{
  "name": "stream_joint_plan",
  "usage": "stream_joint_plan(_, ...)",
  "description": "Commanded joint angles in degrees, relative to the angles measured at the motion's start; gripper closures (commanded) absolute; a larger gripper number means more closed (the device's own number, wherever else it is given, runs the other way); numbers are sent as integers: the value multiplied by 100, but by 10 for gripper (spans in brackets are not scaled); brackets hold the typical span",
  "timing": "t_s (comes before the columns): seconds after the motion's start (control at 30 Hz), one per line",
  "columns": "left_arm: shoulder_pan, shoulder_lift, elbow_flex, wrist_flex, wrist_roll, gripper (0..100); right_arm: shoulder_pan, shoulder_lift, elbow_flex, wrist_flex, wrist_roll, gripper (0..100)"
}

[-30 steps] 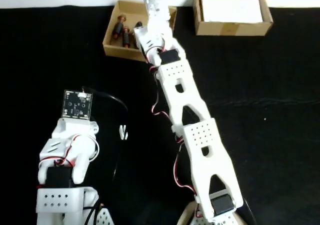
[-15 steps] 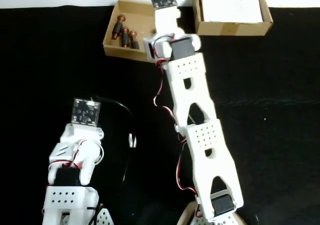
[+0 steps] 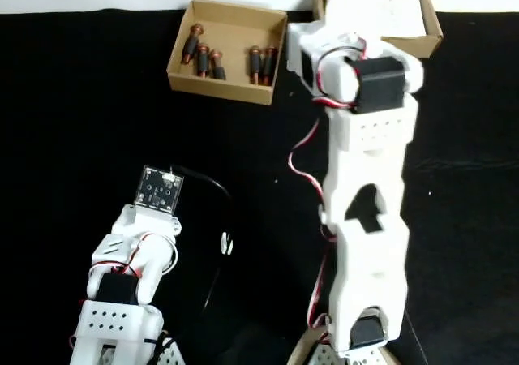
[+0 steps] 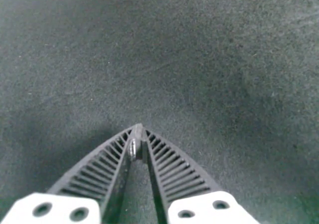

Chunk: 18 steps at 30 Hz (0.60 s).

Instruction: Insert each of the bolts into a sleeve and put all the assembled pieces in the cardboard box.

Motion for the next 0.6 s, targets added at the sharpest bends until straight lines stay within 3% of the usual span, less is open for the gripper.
stream_joint_plan(0.0,57,-40,154,-70,0,991,75,-1367,1982,66,-62,993)
stream_joint_plan(0.3,57,-40,154,-62,0,991,75,-4303,8374,13,-62,992)
stream_joint_plan(0.47,57,-40,154,-62,0,991,75,-4884,10879,-101,-70,992)
stream_joint_plan(0.57,57,-40,154,-62,0,991,84,-4945,12163,-787,-79,992)
